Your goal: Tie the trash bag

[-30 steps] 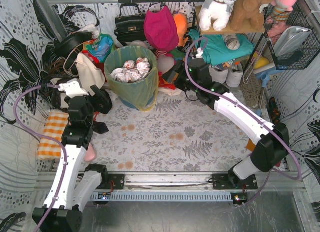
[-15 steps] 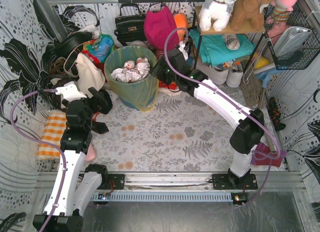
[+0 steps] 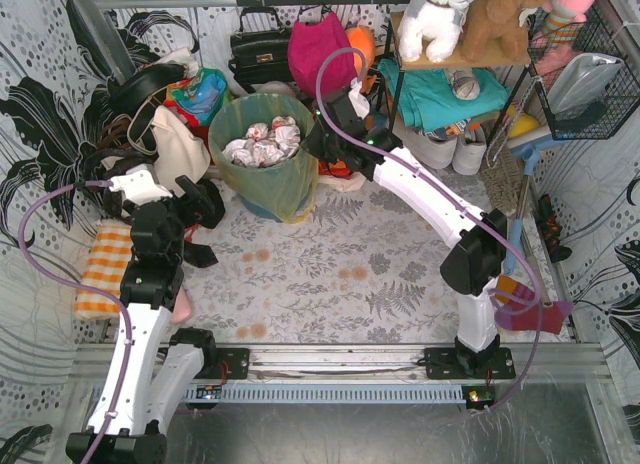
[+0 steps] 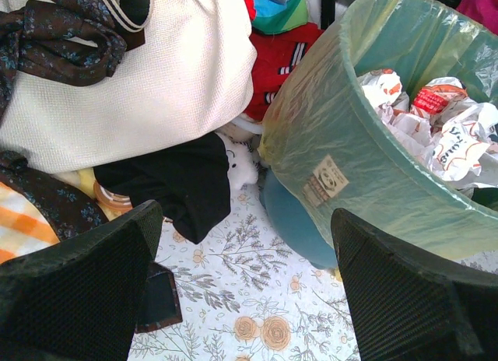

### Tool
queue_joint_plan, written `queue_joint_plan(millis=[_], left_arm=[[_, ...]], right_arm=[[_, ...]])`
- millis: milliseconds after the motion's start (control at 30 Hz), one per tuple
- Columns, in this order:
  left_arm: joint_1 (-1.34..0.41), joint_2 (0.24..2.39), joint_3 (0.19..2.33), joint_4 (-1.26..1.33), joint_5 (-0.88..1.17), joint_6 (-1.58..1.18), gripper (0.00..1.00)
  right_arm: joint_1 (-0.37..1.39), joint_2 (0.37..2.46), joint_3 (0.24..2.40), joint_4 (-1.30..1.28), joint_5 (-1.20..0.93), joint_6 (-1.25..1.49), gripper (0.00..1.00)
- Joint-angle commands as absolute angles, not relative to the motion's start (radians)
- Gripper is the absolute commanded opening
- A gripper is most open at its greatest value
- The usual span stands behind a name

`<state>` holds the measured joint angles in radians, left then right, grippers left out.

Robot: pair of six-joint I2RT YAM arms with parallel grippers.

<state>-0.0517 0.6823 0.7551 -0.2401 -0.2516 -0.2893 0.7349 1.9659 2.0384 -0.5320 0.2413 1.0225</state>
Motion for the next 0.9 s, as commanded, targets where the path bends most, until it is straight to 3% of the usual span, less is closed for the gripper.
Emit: queue_joint_plan(millis=[0, 333, 567, 867], left_arm=[[-0.054, 0.672, 0.749, -0.202, -0.269, -0.267, 0.98], [-0.054, 0.661, 0.748, -0.204, -0.297, -0.263, 0.98], [-0.054, 0.705, 0.875, -0.327, -0.247, -0.328, 0.98], [-0.054, 0.845, 1.149, -0.568, -0.001, -0.321, 0.98]], right_arm=[[0.739, 1.995, 2.090, -0.612, 0.277, 1.019, 0.22], [0.739, 1.930, 2.104, -0.681, 0.295, 0.961, 0.00], [0.739, 1.799, 2.032, -0.792, 0.266, 0.860, 0.00], [0.718, 1.544, 1.777, -0.825, 0.154, 0.678, 0.00]])
